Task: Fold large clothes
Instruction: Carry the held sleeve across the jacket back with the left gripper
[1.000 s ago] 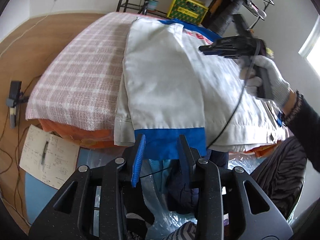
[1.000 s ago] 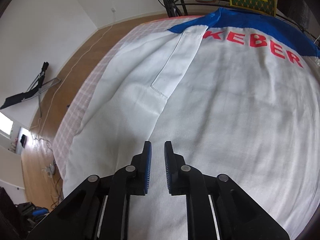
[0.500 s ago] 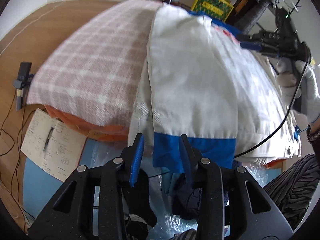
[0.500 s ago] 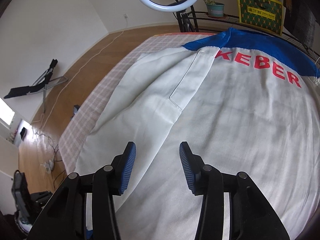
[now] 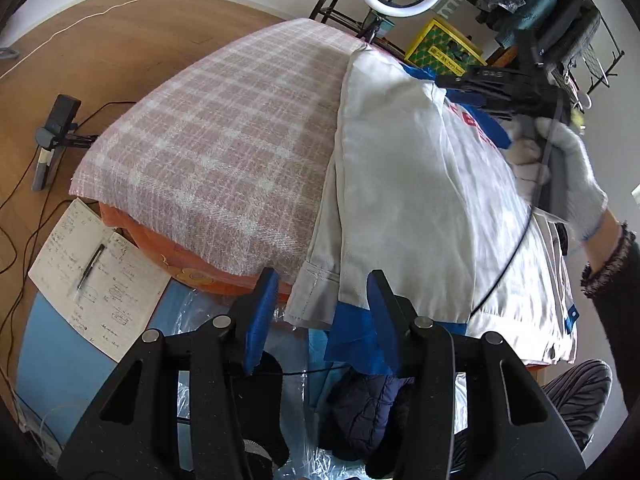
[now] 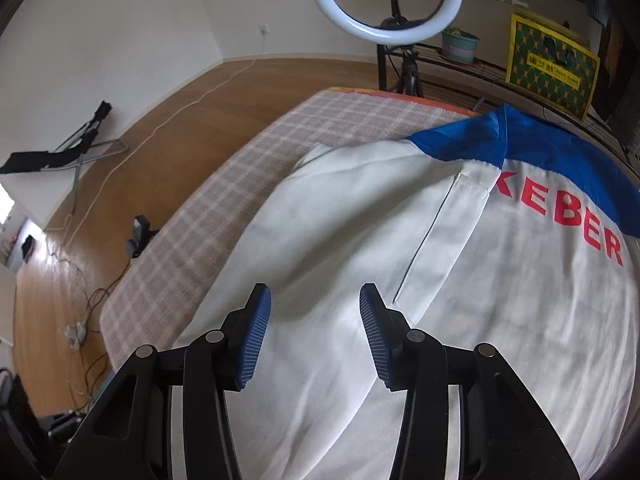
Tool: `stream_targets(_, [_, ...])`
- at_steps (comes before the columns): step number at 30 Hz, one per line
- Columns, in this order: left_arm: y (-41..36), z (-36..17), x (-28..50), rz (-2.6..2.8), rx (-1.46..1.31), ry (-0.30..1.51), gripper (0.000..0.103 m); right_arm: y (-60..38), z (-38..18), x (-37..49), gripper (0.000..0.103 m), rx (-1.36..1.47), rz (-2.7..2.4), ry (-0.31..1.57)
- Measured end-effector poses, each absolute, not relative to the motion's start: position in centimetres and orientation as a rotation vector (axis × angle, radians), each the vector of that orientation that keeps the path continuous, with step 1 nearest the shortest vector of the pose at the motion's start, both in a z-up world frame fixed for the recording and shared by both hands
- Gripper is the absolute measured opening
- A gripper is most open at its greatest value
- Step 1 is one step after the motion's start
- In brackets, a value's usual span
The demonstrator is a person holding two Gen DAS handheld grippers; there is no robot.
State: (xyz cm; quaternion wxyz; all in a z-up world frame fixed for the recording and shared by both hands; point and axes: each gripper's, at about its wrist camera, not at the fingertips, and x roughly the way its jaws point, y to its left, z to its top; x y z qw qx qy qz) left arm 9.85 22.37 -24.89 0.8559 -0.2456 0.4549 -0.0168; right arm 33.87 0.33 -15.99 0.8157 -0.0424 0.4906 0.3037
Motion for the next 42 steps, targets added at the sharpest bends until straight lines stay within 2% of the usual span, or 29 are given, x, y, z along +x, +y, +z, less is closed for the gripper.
stream_targets(5, [23.1, -25.3, 10.4, -0.020, -0.547, 0.960, 0.047, -0.1, -19.3, 37.1, 0.041, -0.006, 0.586, 1.101])
stream_targets(9, [23.1, -26.0, 10.6, -0.022, -0.561, 0.972, 0.047, 0.0, -22.3, 36.3, 0.038, -0.177, 0.553, 1.135])
stream_targets(15, [23.3, -26.9, 10.8, -0.035, -0.607, 0.985, 0.047, -0.7, -18.5, 35.0, 0.041, -0.174, 0.571, 1.111])
stream_targets(17, [23.3, -27.0, 10.9, -0.036, -0.616, 0.983, 0.051, -0.5, -16.3, 34.2, 0.049, -0.157, 0.606, 1.093])
stream_targets(18, [23.3, -27.1, 11.0, -0.039, -0.625, 0.987, 0.051, -0.2, -15.3, 33.9, 0.058, -0.148, 0.612, 1.090])
stream_targets(24, [23.8, -28.3, 11.4, -0.082, -0.739, 1.017, 0.051, 2.4, -10.6, 33.2, 0.067, -0.120, 0.647, 1.079])
stream_targets(30, [24.3, -28.8, 12.0, -0.094, -0.791, 1.013, 0.051, 5.9, -9.9, 34.8, 0.068, -0.118, 0.631, 1.090])
stream_targets(36, [23.0, -28.5, 12.5, -0.134, -0.730, 1.024, 0.051, 9.0, -12.8, 37.8, 0.068, -0.051, 0.575, 1.145])
stream_targets(39, [22.8, -28.2, 12.7, -0.118, -0.701, 1.023, 0.043, 10.6, -14.8, 39.0, 0.068, -0.058, 0.535, 1.164])
stream_targets(42, [23.3, -28.4, 12.6, -0.098, -0.720, 1.030, 0.026, 12.0, -16.4, 40.0, 0.068, -0.100, 0.506, 1.171])
